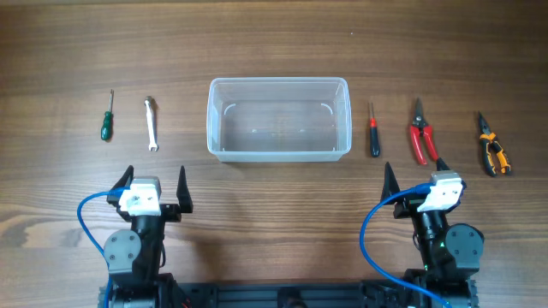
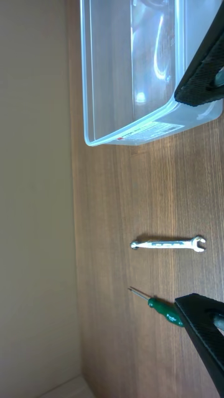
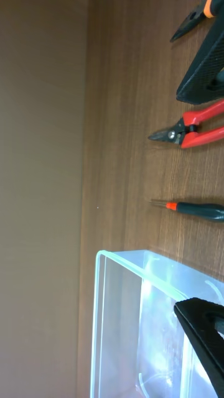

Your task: Pack container

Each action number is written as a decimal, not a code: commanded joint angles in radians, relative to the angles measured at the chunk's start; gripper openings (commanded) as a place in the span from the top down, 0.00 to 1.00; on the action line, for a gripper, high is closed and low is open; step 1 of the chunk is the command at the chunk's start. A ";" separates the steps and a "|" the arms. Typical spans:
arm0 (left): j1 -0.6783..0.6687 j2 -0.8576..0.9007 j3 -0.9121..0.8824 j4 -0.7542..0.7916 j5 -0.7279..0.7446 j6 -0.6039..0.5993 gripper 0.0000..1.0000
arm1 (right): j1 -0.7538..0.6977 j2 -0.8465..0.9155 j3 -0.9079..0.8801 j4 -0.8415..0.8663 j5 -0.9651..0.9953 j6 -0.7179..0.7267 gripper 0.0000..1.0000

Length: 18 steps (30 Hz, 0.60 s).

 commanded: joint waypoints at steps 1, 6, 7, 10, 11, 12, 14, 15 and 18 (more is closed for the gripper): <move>-0.005 -0.010 -0.008 0.003 -0.010 -0.013 0.00 | 0.000 -0.013 -0.002 0.007 -0.008 0.021 0.00; -0.005 -0.010 -0.008 0.003 -0.010 -0.013 0.00 | 0.000 -0.013 -0.002 0.008 -0.008 0.021 0.00; -0.005 -0.010 -0.008 0.003 -0.010 -0.013 0.00 | 0.000 -0.013 -0.002 0.008 -0.008 0.021 0.00; -0.005 -0.010 -0.008 0.003 -0.010 -0.013 0.00 | 0.000 -0.013 -0.002 0.009 -0.008 0.021 0.00; -0.005 -0.010 -0.008 0.003 -0.010 -0.013 0.00 | 0.000 -0.013 -0.002 0.016 -0.008 0.021 0.00; -0.005 -0.010 -0.008 0.003 -0.010 -0.013 0.00 | 0.000 -0.013 -0.002 0.016 -0.008 0.021 0.00; -0.005 -0.010 -0.008 0.003 -0.010 -0.013 0.00 | 0.000 -0.013 -0.002 0.011 -0.014 0.038 0.00; -0.005 -0.010 -0.008 0.003 -0.010 -0.013 0.00 | 0.000 -0.013 -0.002 0.011 -0.013 0.061 0.00; -0.005 -0.010 -0.008 0.003 -0.010 -0.013 0.00 | 0.000 -0.013 -0.002 0.012 -0.018 0.148 0.00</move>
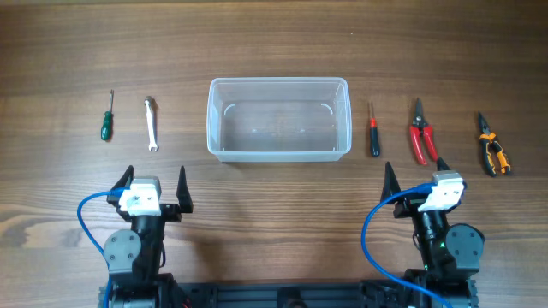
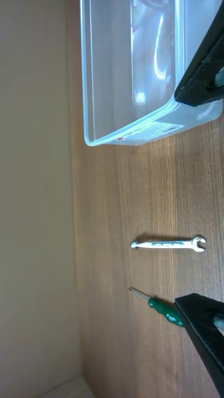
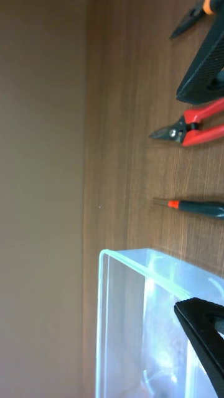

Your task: Pack container

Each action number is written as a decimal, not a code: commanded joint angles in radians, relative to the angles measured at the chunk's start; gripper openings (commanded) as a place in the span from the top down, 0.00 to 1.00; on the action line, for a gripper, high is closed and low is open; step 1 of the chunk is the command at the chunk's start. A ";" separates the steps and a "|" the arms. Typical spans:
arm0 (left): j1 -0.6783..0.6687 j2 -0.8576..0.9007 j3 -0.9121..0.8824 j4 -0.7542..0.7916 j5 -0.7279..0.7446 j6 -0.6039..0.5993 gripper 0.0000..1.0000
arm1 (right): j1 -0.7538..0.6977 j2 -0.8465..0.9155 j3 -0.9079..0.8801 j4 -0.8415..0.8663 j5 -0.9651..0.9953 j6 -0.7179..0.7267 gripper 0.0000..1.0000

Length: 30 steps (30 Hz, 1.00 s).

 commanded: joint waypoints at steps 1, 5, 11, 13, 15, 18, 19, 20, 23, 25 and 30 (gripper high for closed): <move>-0.005 -0.010 -0.008 0.003 -0.010 -0.013 0.00 | 0.000 -0.013 -0.002 0.007 -0.021 0.171 0.00; -0.005 -0.010 -0.008 0.003 -0.010 -0.013 0.00 | 0.000 -0.013 -0.002 0.006 -0.021 0.301 0.00; -0.005 -0.010 -0.008 0.003 -0.010 -0.013 0.00 | 0.000 -0.007 0.012 0.005 -0.089 0.237 0.00; -0.005 -0.010 -0.008 0.003 -0.010 -0.013 0.00 | 0.000 0.015 0.039 -0.003 -0.085 0.175 0.00; -0.005 -0.010 -0.008 0.003 -0.010 -0.013 0.00 | 0.000 0.051 0.084 -0.040 -0.041 0.158 0.00; -0.005 -0.010 -0.008 0.003 -0.010 -0.013 0.00 | 0.000 0.148 0.190 -0.124 0.041 0.139 0.00; -0.005 -0.010 -0.008 0.003 -0.010 -0.013 0.00 | 0.000 0.203 0.241 -0.152 0.057 0.111 0.00; -0.005 -0.010 -0.008 0.003 -0.010 -0.013 0.00 | -0.001 0.239 0.275 -0.173 0.070 0.103 0.00; -0.005 -0.010 -0.008 0.003 -0.010 -0.013 0.00 | -0.022 0.430 0.438 -0.275 0.141 0.076 0.00; -0.005 -0.010 -0.008 0.003 -0.010 -0.013 0.00 | -0.050 0.549 0.526 -0.323 0.145 0.046 0.00; -0.005 -0.010 -0.008 0.003 -0.010 -0.013 0.00 | -0.196 0.916 0.777 -0.489 0.011 -0.103 0.00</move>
